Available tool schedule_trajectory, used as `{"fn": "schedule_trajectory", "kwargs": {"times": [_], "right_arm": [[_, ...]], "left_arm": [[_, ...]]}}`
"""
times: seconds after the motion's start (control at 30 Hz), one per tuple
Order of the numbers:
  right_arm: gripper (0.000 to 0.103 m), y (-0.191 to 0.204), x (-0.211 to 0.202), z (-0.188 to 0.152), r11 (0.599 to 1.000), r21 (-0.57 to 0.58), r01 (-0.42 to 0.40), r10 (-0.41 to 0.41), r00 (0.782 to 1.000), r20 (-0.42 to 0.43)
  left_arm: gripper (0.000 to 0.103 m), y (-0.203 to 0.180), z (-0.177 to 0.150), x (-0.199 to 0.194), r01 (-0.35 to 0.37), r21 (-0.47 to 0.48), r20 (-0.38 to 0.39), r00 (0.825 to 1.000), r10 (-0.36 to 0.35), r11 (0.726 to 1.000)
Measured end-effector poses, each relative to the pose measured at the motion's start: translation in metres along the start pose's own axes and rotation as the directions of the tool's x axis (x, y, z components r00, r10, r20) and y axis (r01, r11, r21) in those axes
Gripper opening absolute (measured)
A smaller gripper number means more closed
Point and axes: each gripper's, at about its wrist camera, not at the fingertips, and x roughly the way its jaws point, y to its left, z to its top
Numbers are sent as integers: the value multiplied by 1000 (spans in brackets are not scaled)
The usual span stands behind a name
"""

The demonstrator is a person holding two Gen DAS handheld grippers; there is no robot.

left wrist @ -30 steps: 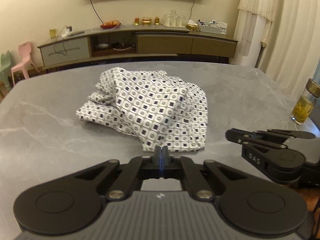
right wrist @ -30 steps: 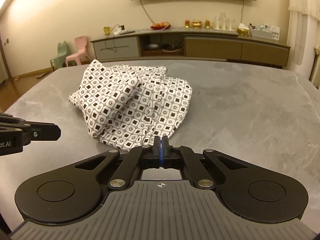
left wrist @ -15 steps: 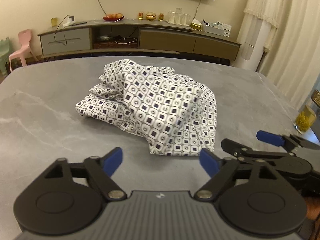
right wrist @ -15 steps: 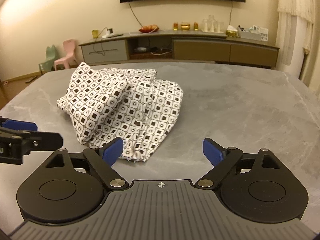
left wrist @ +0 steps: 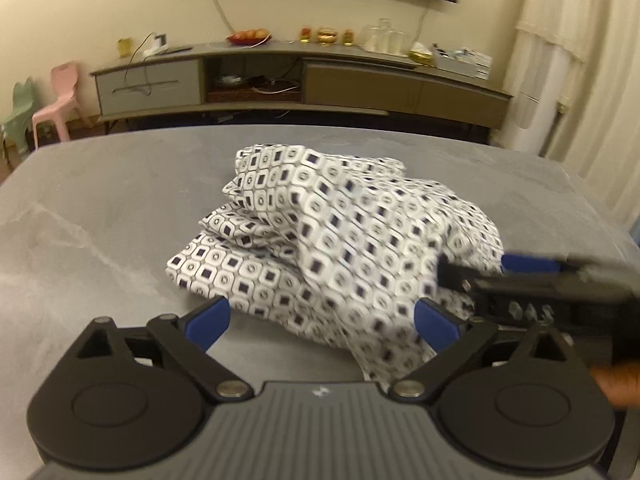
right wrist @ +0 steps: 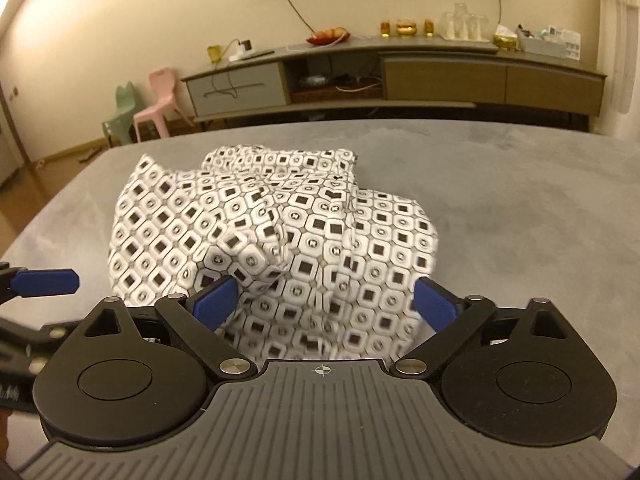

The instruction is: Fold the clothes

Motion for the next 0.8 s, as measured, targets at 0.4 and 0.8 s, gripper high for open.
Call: {"fn": "schedule_trajectory", "kwargs": {"times": [0.4,0.8], "right_arm": [[0,-18,-105,17,984,0,-177,171,947,272],[69,-28,-75,5,984,164,-75,37,974,224]], "left_arm": [[5,29,29,-34,241,-134,196,957,-213,961],[6,-25,76,-156,465,241,397,754,-524,852]]}}
